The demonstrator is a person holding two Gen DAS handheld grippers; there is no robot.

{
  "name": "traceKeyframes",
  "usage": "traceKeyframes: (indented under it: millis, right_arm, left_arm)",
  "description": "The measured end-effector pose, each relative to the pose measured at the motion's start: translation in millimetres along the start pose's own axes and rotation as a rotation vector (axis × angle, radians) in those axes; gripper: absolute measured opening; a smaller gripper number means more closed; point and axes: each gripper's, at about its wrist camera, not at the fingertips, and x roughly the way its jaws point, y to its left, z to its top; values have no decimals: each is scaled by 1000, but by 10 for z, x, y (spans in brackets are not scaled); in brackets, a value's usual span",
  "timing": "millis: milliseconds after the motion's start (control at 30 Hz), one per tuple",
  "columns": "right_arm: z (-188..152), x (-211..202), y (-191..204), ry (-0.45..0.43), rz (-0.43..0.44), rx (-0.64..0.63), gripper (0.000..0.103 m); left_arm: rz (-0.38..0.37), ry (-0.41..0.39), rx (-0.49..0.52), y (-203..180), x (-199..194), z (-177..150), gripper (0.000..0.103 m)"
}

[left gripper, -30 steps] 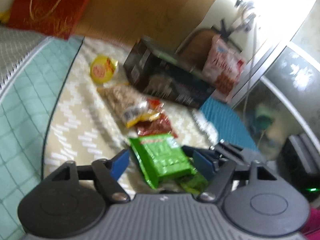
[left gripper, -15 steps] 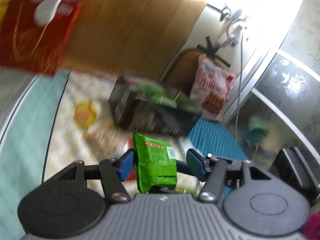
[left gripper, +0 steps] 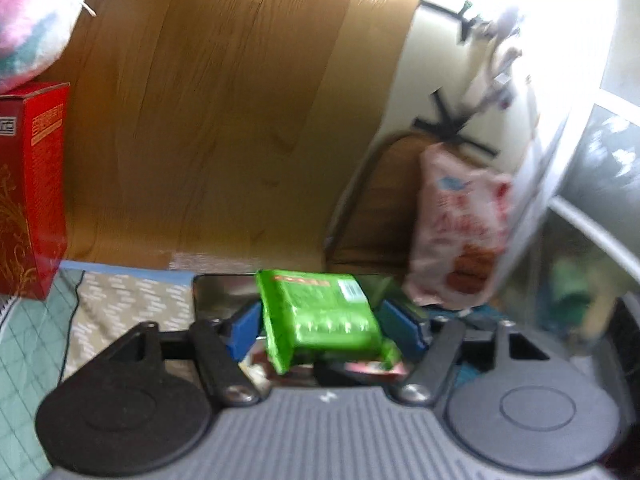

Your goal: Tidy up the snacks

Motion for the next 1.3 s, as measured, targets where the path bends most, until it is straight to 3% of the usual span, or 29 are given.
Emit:
traceKeyframes:
  millis: [67,167,300,467,633,700,767,800,900,1000,1133,1300]
  right_arm:
    - [-32,-80,-44,-21,10,33,54]
    - [-120,-242,-47,-44,29,57,54]
    - [-253,-421,65,-34,101,66,54]
    - [-409,-287,362,116,251,71,54]
    - [-541,-130,740,237,324,-28,55]
    - [-556,-89,850,237,309,-63,56]
    - [-528,-75,924,239,302,-76,48]
    - [-513,-83,955,244,318,-68,29]
    - [-538,-158,1084,257,332,-76,23]
    - [-616,-279,1196,250,338,-102,14]
    - [-714,-396,1301,259,354,-90,13]
    - [-809,-486,1474,290,446,-66,15]
  left_arm:
    - [41,0,4,43,51,-16,69]
    - [8,-35,-52,219,-127,-47,69]
    - [17,-80,-134,500,-485,-186,70]
    - [43,-50,-241,801,-783,-561,70]
    - [30,27,-341,959,-869,-948,69]
    - [5,52,-373,989,-883,-1058,67]
    - [-13,67,-379,968,-869,-1117,67]
    - [-17,73,-375,952,-857,-1131,65]
    - [-34,118,-357,891,-762,-1164,55]
    - [-11,114,-321,827,-780,-1193,47]
    - [-35,111,-321,798,-898,-1235,42]
    - [-34,108,-273,670,-1086,-1354,42]
